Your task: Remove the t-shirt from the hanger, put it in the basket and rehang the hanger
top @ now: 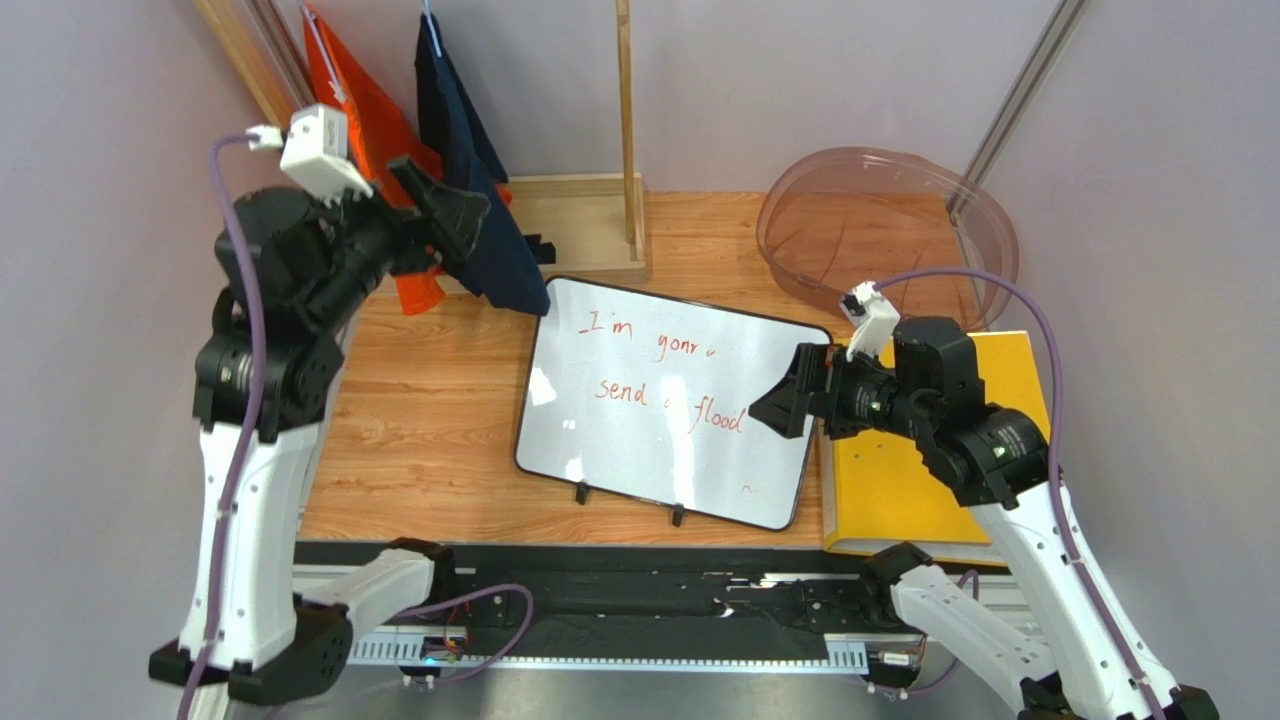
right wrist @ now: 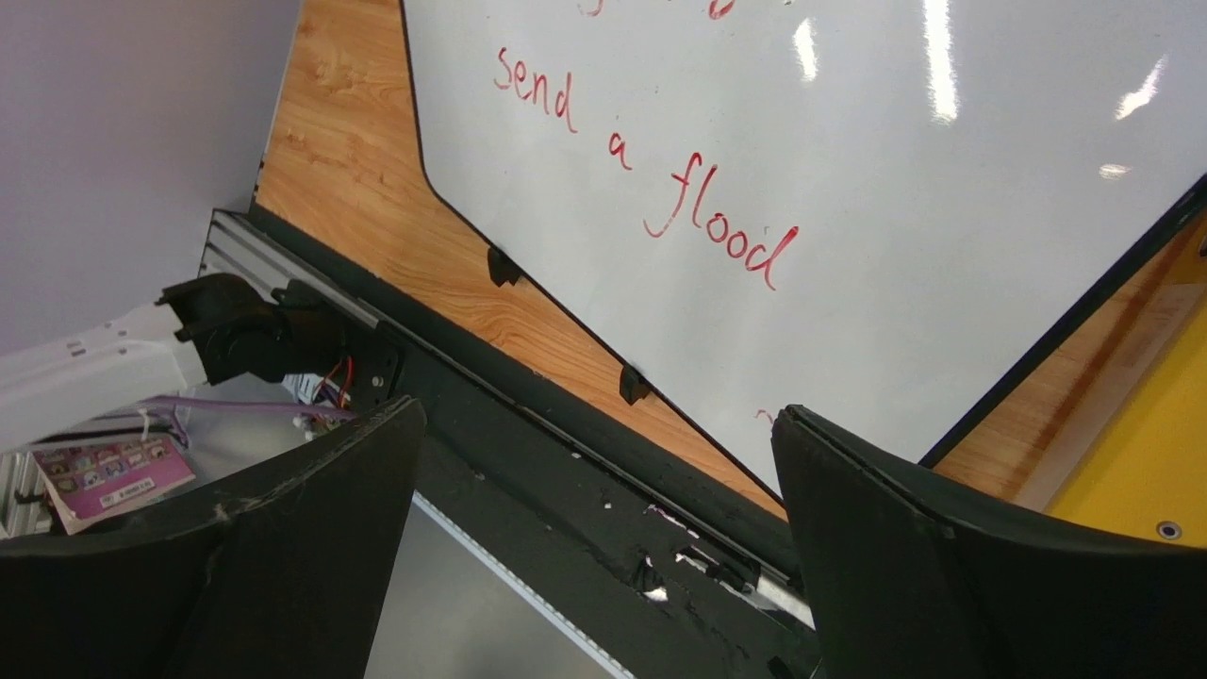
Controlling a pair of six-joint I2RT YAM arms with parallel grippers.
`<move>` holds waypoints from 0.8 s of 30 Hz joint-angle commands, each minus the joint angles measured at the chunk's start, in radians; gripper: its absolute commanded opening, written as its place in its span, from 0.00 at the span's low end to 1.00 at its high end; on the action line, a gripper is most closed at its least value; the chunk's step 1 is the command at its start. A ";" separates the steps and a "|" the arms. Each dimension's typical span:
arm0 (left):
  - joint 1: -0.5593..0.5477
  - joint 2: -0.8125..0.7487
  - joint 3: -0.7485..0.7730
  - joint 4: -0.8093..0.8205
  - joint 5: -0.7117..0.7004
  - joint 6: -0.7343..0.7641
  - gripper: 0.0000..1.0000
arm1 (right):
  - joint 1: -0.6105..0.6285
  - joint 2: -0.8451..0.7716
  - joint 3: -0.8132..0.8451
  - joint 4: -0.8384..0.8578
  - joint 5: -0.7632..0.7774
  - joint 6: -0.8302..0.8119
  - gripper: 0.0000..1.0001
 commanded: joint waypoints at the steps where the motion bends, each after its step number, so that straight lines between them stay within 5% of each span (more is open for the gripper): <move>1: 0.024 0.178 0.187 -0.032 -0.182 0.130 0.92 | 0.010 -0.010 0.040 0.014 -0.095 -0.068 1.00; 8: 0.093 0.446 0.502 0.059 -0.219 0.188 0.64 | 0.012 -0.051 0.074 -0.023 -0.150 -0.072 1.00; 16: 0.193 0.721 0.749 0.178 -0.049 0.099 0.60 | 0.010 -0.060 0.146 -0.053 -0.091 -0.101 1.00; 24: 0.193 0.858 0.786 0.361 -0.037 0.073 0.60 | 0.009 -0.060 0.190 -0.081 -0.030 -0.108 1.00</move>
